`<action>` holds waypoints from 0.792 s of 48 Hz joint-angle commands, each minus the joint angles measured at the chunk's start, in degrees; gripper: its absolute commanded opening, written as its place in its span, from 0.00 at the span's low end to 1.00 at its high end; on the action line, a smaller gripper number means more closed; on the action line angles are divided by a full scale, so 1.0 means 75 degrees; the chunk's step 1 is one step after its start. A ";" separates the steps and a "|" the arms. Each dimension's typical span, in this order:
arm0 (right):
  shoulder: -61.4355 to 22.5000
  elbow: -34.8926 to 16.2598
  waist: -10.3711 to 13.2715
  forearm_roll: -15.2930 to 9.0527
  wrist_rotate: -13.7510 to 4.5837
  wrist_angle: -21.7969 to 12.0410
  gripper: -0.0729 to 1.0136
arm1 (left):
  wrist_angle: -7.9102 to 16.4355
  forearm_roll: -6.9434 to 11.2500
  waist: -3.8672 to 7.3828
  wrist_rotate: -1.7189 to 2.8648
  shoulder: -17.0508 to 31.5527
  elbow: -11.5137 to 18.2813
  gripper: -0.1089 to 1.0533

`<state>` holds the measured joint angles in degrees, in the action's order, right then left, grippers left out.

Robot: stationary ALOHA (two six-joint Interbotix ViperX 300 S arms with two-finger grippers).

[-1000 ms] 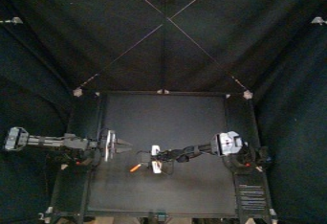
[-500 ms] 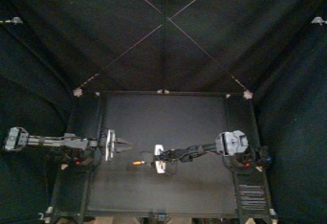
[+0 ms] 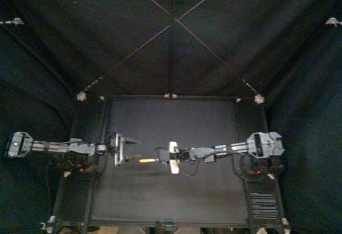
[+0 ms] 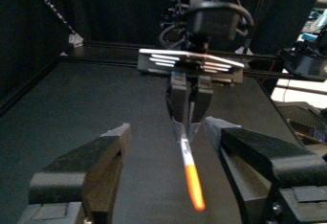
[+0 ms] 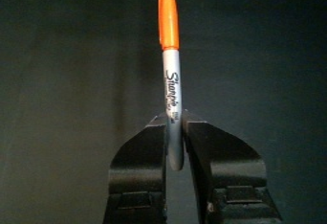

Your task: Uncap the pen

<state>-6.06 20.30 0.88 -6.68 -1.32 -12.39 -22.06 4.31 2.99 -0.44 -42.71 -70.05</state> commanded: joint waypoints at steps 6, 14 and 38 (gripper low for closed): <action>0.0586 -0.0047 0.0246 -0.0164 0.0012 0.0059 0.49 | -0.0047 0.0187 0.0023 0.0012 0.0445 0.0258 0.96; 0.0703 -0.0012 0.0352 -0.0305 0.0012 0.0070 0.49 | -0.0012 0.0246 0.0000 0.0000 0.0586 0.0281 0.96; 0.0785 -0.0035 0.0363 -0.0445 0.0012 0.0211 0.49 | 0.0586 0.0656 -0.0047 0.0012 0.1113 0.0539 0.95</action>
<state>-3.08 20.74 3.43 -9.93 -1.14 -11.43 -17.49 8.88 2.72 -0.35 -34.80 -67.85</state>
